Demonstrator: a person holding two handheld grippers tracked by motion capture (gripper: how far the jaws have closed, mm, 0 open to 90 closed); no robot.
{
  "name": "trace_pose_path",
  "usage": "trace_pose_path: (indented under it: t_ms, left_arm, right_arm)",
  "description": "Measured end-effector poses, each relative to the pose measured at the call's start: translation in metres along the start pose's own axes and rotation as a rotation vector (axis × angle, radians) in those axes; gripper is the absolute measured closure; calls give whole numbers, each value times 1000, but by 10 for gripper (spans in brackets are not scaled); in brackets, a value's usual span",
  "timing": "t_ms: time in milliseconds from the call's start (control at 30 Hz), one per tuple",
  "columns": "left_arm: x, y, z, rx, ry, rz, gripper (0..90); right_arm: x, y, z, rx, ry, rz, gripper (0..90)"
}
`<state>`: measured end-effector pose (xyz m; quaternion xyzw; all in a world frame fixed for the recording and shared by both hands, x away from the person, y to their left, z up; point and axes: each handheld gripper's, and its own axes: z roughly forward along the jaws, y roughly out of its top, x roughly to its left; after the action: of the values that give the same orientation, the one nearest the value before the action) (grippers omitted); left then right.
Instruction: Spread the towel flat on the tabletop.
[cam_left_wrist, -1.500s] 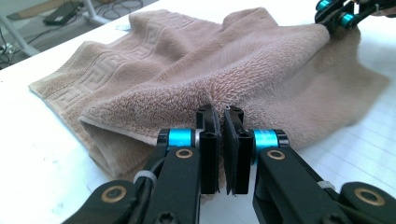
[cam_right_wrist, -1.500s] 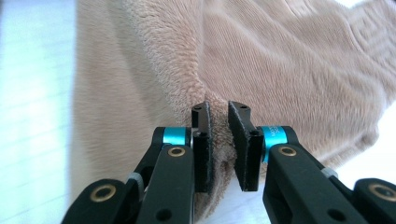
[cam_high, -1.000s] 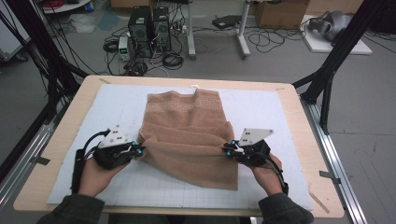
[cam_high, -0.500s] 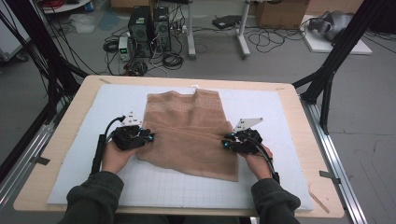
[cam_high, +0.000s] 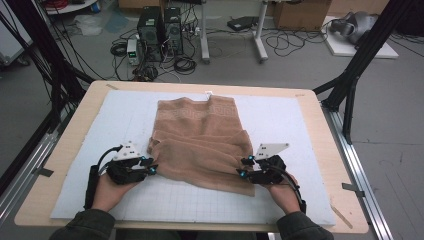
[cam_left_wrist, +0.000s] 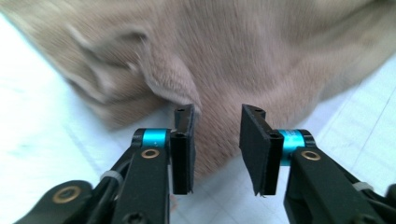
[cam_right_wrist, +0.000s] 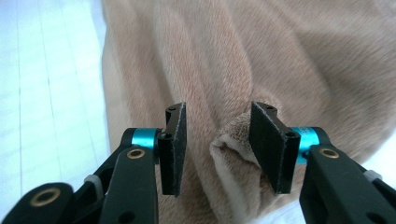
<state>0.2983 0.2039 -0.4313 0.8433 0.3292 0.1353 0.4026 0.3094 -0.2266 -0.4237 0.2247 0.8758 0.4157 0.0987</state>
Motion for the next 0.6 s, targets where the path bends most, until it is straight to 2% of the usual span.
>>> trace_pose_path:
  t_ms: [100,167,300,367,467,600]
  left_arm:
    - [-1,1,15,42,15,14,650]
    - [-1,2,19,45,25,16,653]
    - [-3,3,20,43,22,27,757]
    - [-7,4,20,47,27,45,834]
    - [-9,4,17,51,26,46,862]
    - [-14,-1,5,39,16,47,867]
  right_arm:
    - [1,-5,3,-7,-2,8,563]
    - [1,-6,-1,-22,-9,7,562]
    - [5,-4,-12,-43,-14,-12,566]
    - [6,-6,-11,-28,-4,-23,565]
    - [3,-13,2,11,-1,-4,572]
    - [-1,-13,10,14,-12,-22,758]
